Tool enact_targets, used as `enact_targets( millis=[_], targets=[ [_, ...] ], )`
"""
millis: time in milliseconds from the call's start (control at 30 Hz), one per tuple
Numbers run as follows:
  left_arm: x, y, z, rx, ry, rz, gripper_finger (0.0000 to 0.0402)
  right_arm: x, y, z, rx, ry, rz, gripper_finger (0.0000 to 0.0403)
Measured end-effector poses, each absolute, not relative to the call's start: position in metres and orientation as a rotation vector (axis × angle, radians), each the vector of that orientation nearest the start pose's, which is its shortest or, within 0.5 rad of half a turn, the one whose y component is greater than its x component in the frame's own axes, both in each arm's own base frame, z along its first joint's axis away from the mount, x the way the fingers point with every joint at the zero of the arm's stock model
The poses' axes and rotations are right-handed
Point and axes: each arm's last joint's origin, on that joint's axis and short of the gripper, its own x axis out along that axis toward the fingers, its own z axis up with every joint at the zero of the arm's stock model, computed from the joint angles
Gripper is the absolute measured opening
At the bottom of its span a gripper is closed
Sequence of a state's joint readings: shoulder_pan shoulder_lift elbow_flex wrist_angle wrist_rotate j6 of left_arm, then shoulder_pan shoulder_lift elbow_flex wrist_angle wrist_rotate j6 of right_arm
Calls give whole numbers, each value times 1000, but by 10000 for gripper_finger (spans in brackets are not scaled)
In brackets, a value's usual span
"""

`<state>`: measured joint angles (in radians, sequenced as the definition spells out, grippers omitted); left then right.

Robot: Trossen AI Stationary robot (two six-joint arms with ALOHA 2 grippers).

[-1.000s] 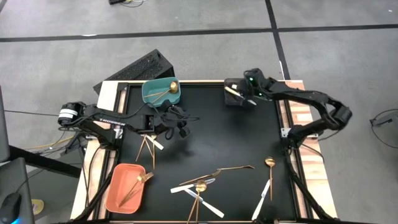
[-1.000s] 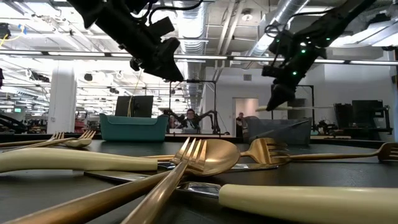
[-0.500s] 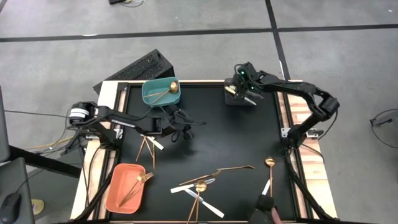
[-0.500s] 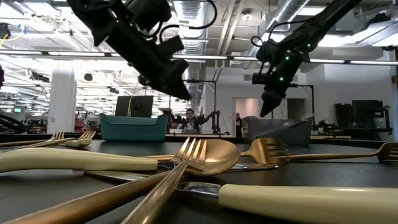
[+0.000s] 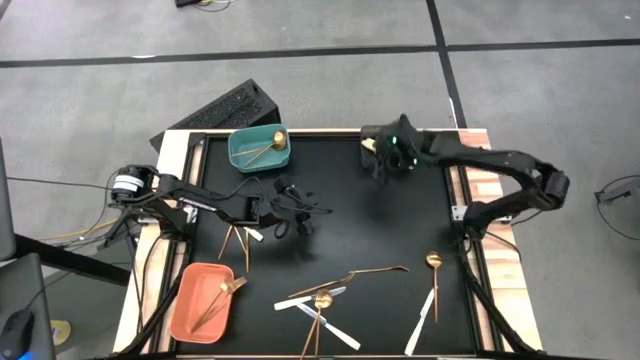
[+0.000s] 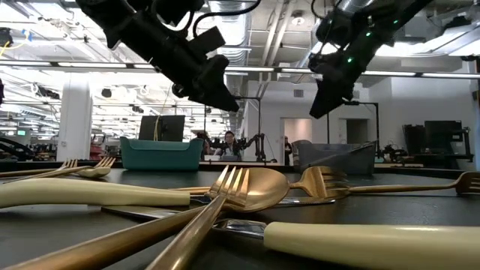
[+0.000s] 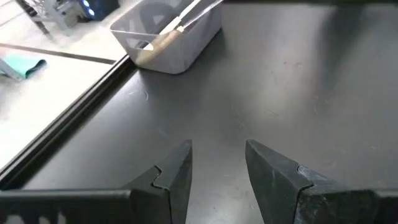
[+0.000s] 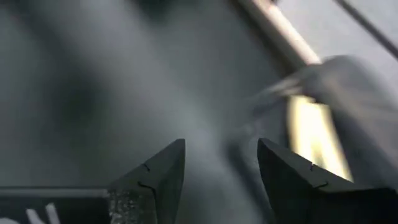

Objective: Sort silverware by color (type)
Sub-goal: Put the gold fork into the orange bin

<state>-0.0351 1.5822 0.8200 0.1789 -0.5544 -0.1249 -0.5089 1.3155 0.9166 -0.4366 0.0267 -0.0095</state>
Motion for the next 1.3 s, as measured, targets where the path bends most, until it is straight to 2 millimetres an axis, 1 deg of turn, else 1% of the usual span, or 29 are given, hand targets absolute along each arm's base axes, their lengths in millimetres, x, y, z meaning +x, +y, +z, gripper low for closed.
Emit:
enact_targets(
  millis=[167, 233, 333, 433, 500, 600, 800, 900, 1000, 1067, 1167, 1300],
  targets=[
    [319, 4, 191, 65, 533, 535, 139, 239, -72, 237, 200, 821, -336, 196],
    [317, 4, 196, 88, 528, 537, 139, 239, -51, 230, 200, 851, -288, 189],
    [310, 5, 215, 110, 471, 555, 139, 239, -26, 220, 208, 888, -230, 179],
    [303, 5, 235, 72, 388, 564, 139, 238, -3, 213, 221, 928, -175, 170],
    [300, 5, 241, 51, 367, 557, 139, 238, 11, 206, 225, 985, -144, 166],
    [300, 3, 241, 40, 366, 547, 139, 238, 35, 196, 211, 1051, -93, 164],
    [305, -8, 227, -5, 417, 475, 139, 241, 76, 178, 176, 1100, 8, 163],
    [306, -20, 225, -91, 414, 380, 139, 243, 93, 170, 149, 1097, 60, 163],
    [305, -35, 225, -97, 428, 293, 139, 240, 105, 159, 105, 1152, 88, 163],
    [303, -44, 224, -82, 437, 280, 139, 239, 110, 152, 83, 1185, 95, 163],
    [301, -53, 223, -70, 443, 288, 139, 239, 115, 140, 68, 1228, 76, 163],
    [296, -61, 218, -124, 487, 290, 139, 239, 119, 129, 60, 1263, 41, 161]
  ],
)
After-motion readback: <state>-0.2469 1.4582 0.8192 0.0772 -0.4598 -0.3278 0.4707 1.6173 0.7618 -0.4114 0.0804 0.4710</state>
